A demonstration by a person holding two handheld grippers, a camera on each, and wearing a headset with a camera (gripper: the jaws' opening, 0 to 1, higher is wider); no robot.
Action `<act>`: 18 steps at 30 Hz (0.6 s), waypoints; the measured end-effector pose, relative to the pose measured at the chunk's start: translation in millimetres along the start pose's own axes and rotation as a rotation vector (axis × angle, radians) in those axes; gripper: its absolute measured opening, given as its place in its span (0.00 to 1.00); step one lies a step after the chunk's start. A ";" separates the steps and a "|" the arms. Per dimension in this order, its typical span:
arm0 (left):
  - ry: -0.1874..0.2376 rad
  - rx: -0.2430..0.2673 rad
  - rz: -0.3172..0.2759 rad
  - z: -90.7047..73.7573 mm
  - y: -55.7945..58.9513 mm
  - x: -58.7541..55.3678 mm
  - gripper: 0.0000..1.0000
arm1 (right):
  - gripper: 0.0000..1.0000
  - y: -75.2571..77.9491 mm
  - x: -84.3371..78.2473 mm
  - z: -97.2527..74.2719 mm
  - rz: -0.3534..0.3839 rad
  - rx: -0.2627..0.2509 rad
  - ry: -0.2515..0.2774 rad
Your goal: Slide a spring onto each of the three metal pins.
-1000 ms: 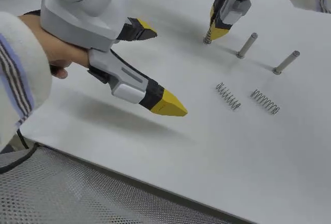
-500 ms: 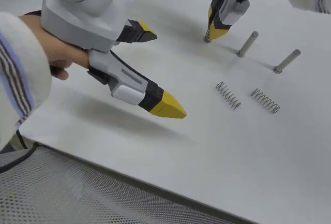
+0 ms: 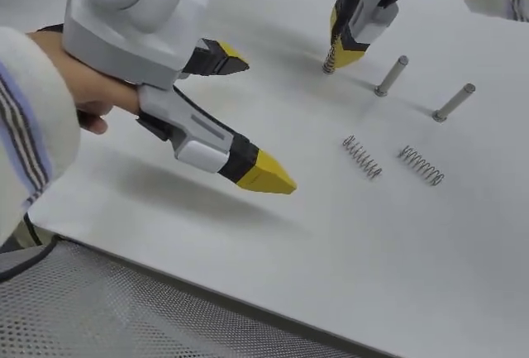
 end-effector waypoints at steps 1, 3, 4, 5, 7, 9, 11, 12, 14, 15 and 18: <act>0.000 -0.001 0.001 -0.2 0.6 0.4 0.97 | 0.19 -0.4 -0.2 -1.0 0.001 -0.001 0.001; -0.001 -0.002 0.000 -0.6 -0.3 0.7 0.97 | 0.19 -1.5 -1.0 -4.0 0.011 -0.004 0.009; -0.002 -0.002 0.000 -0.8 0.1 0.7 0.97 | 0.18 -2.2 -1.3 -5.3 0.012 -0.004 0.013; -0.005 0.000 0.000 -1.1 0.6 0.5 0.97 | 0.17 -3.0 -1.8 -7.4 0.015 -0.006 0.017; -0.017 0.010 -0.008 -2.3 -1.5 -0.4 0.98 | 0.18 -4.5 -3.0 -11.5 0.013 -0.013 0.019; -0.014 0.014 -0.011 -3.5 -0.7 -0.3 0.98 | 0.18 -5.6 -4.3 -15.8 0.012 -0.017 0.020; -0.012 0.016 -0.011 -4.6 0.4 0.0 0.97 | 0.18 -6.2 -6.0 -20.9 0.018 -0.024 0.027; -0.012 0.016 -0.012 -5.0 -0.4 -0.1 0.97 | 0.19 -6.5 -6.7 -22.5 0.020 -0.027 0.029; -0.013 0.018 -0.012 -6.0 -1.9 -0.2 0.97 | 0.20 -7.5 -8.6 -26.4 0.022 -0.033 0.033; -0.015 0.019 -0.012 -6.3 -1.8 -0.3 0.97 | 0.20 -8.3 -9.9 -28.7 0.021 -0.034 0.036; -0.018 0.020 -0.011 -7.4 -1.0 -0.2 0.97 | 0.20 -10.4 -13.3 -34.8 0.033 -0.036 0.051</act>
Point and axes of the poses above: the centre of the closed fingertips' face, and the gripper's own axes: z roughly forward along the fingers, y roughly to its right, x roughly out of its top, the point moved 9 cm from there along -z, roughly backward along the fingers, and after that the axes turned 10 degrees about -z, right-handed, at the moved point
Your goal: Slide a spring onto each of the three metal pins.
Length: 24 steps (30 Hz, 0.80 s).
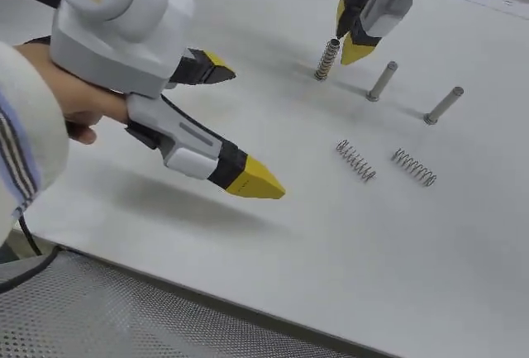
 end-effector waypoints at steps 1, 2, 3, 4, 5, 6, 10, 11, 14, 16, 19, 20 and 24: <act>-0.001 0.000 0.002 -0.4 0.3 0.0 0.97 | 0.20 -1.2 -1.6 -3.1 0.005 -0.003 0.005; -0.003 0.001 0.003 -0.9 0.5 -0.1 0.97 | 0.20 -2.1 -2.7 -5.2 0.008 -0.007 0.010; -0.008 0.003 0.004 -1.3 0.5 -0.3 0.97 | 0.21 -3.7 -4.5 -8.3 0.016 -0.013 0.016; -0.014 0.004 0.005 -1.6 0.1 -0.8 0.97 | 0.21 -5.1 -5.8 -10.3 0.024 -0.017 0.024; -0.024 0.004 0.007 -1.9 -0.7 -1.7 0.97 | 0.22 -6.6 -6.7 -11.9 0.031 -0.020 0.032; -0.029 0.005 0.013 -2.0 -1.0 -2.4 0.96 | 0.22 -8.7 -7.7 -13.6 0.039 -0.021 0.041; -0.028 0.008 0.017 -2.9 -3.3 -2.6 0.96 | 0.25 -20.1 -11.9 -20.9 0.057 -0.032 0.067; -0.025 0.007 0.016 -3.3 -3.4 -2.1 0.96 | 0.26 -23.8 -12.7 -23.2 0.060 -0.038 0.074; -0.025 0.008 0.017 -3.9 -3.6 -1.1 0.96 | 0.29 -30.2 -14.3 -27.8 0.077 -0.058 0.098; -0.030 0.011 0.020 -4.6 -3.9 -0.5 0.96 | 0.33 -34.1 -17.4 -30.4 0.094 -0.074 0.115; -0.033 0.012 0.024 -5.4 -4.0 0.7 0.96 | 0.31 -39.8 -18.9 -33.2 0.120 -0.083 0.140; -0.035 0.015 0.026 -5.7 -4.1 1.4 0.96 | 0.32 -43.4 -19.5 -35.2 0.131 -0.088 0.151; -0.035 0.017 0.025 -6.7 -3.6 3.4 0.96 | 0.33 -54.0 -19.2 -41.7 0.160 -0.116 0.190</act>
Point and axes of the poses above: the centre of the closed fingertips' face, and the gripper's own axes: z roughly forward along the fingers, y roughly to its right, x roughly out of its top, the point moved 9 cm from there along -z, roughly backward along the fingers, and after that the axes turned 10 degrees about -z, right-handed, at the moved point
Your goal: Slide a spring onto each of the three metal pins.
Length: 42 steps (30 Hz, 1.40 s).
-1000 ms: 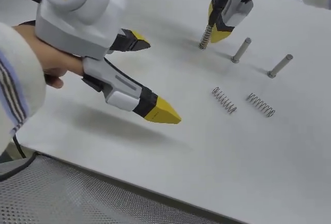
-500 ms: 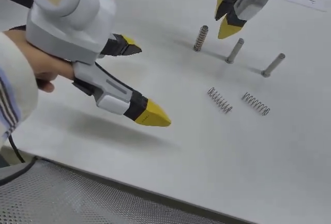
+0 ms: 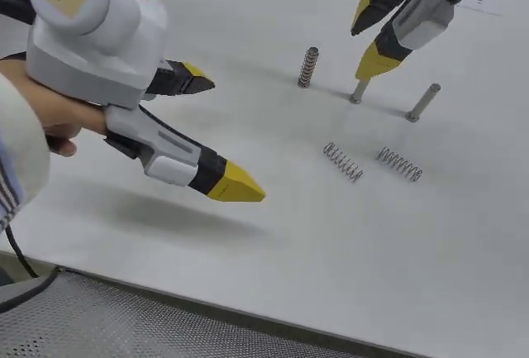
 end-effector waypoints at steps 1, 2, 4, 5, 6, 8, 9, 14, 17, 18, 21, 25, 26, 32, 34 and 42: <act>-0.002 0.001 -0.001 -0.2 0.3 0.4 0.96 | 0.32 -3.6 -0.1 -2.4 0.008 -0.003 0.007; -0.003 0.001 -0.002 -0.3 0.7 0.6 0.96 | 0.32 -5.9 0.0 -3.6 0.012 -0.007 0.012; -0.003 0.000 0.001 -0.7 2.2 1.6 0.96 | 0.32 -12.5 0.2 -7.4 0.027 -0.023 0.036; -0.003 0.000 0.002 -0.9 2.7 1.9 0.96 | 0.33 -15.1 0.1 -8.9 0.038 -0.027 0.044; -0.004 -0.001 0.002 -1.1 3.2 2.1 0.95 | 0.33 -17.2 -0.1 -10.3 0.046 -0.032 0.052; -0.007 -0.003 0.006 -1.6 4.7 2.5 0.95 | 0.34 -22.7 -1.4 -14.1 0.067 -0.048 0.074; -0.009 -0.003 0.007 -1.9 5.4 2.8 0.96 | 0.34 -26.3 -2.8 -16.4 0.080 -0.058 0.084; -0.009 -0.004 0.009 -2.8 7.1 3.1 0.95 | 0.36 -42.1 -12.9 -20.8 0.165 -0.098 0.156; -0.010 -0.004 0.008 -3.7 7.7 3.0 0.95 | 0.39 -53.1 -21.5 -23.0 0.229 -0.125 0.203; -0.012 -0.003 0.008 -4.2 7.7 2.7 0.95 | 0.40 -56.0 -23.9 -23.6 0.245 -0.134 0.216; -0.014 -0.002 0.005 -5.1 7.3 2.2 0.95 | 0.42 -65.5 -33.6 -24.5 0.306 -0.170 0.251; -0.019 -0.001 0.005 -5.0 6.6 2.7 0.94 | 0.46 -79.4 -48.0 -23.8 0.375 -0.224 0.279; -0.021 -0.004 0.008 -4.8 6.9 3.1 0.94 | 0.46 -82.4 -50.1 -24.0 0.393 -0.230 0.293; -0.028 -0.013 0.018 -3.2 9.0 5.6 0.94 | 0.48 -106.2 -63.6 -23.5 0.484 -0.283 0.359; -0.037 -0.014 0.021 -3.0 9.2 5.3 0.94 | 0.50 -114.0 -66.6 -24.4 0.513 -0.287 0.369; -0.033 -0.006 0.026 -3.7 9.7 7.1 0.93 | 0.59 -139.5 -75.8 -21.8 0.604 -0.335 0.422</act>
Point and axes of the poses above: the centre of the closed fingertips' face, and the gripper's own axes: z roughly forward along the fingers, y roughly to its right, x roughly out of its top, the point moved 9 cm from there along -z, roughly backward along the fingers, and after that the axes turned 10 degrees about -z, right-handed, at the moved point
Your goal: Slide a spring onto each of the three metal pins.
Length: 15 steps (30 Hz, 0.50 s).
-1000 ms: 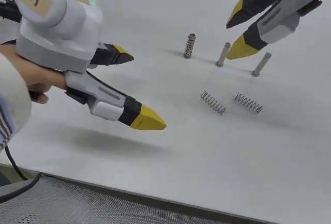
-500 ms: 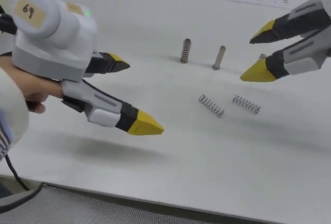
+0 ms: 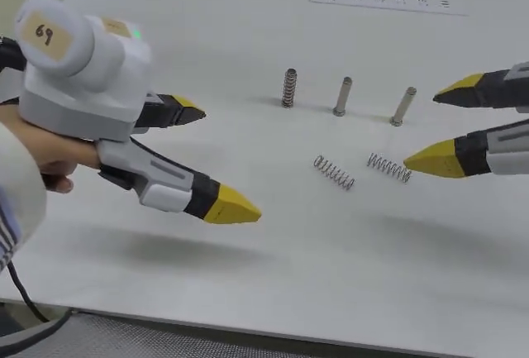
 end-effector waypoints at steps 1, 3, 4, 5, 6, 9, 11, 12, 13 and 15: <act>0.004 0.000 0.000 -0.1 0.3 0.6 0.93 | 0.60 -2.8 -2.9 -1.3 0.017 -0.002 -0.001; 0.006 0.004 -0.001 -0.1 0.2 1.0 0.93 | 0.59 -6.5 -6.3 -3.0 0.034 -0.008 0.004; 0.005 0.007 -0.005 -0.2 0.1 0.8 0.93 | 0.60 -9.1 -8.7 -4.2 0.051 -0.015 0.013; 0.006 0.009 -0.009 -0.3 0.0 0.6 0.93 | 0.62 -10.8 -10.4 -4.9 0.059 -0.017 0.016; 0.008 0.012 -0.014 -0.3 -0.1 0.4 0.93 | 0.63 -12.8 -13.0 -5.8 0.068 -0.021 0.019; 0.019 0.017 -0.024 -0.6 0.2 0.8 0.92 | 0.68 -16.0 -20.4 -6.1 0.088 -0.039 0.008; 0.024 0.019 -0.029 -0.6 0.5 1.3 0.92 | 0.73 -19.0 -24.4 -6.5 0.106 -0.046 0.016; 0.025 0.019 -0.028 -0.7 0.5 1.4 0.91 | 0.75 -20.4 -25.4 -6.5 0.120 -0.049 0.027; 0.026 0.020 -0.027 -0.8 0.6 1.6 0.91 | 0.78 -22.3 -26.7 -6.3 0.139 -0.049 0.042; 0.027 0.020 -0.029 -1.0 0.6 1.6 0.91 | 0.82 -25.0 -28.8 -6.4 0.143 -0.044 0.041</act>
Point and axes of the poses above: the centre of the closed fingertips' face, and the gripper's own axes: z roughly forward along the fingers, y roughly to its right, x roughly out of its top, the point moved 9 cm from there along -z, roughly backward along the fingers, and after that the axes turned 10 degrees about -z, right-handed, at the moved point
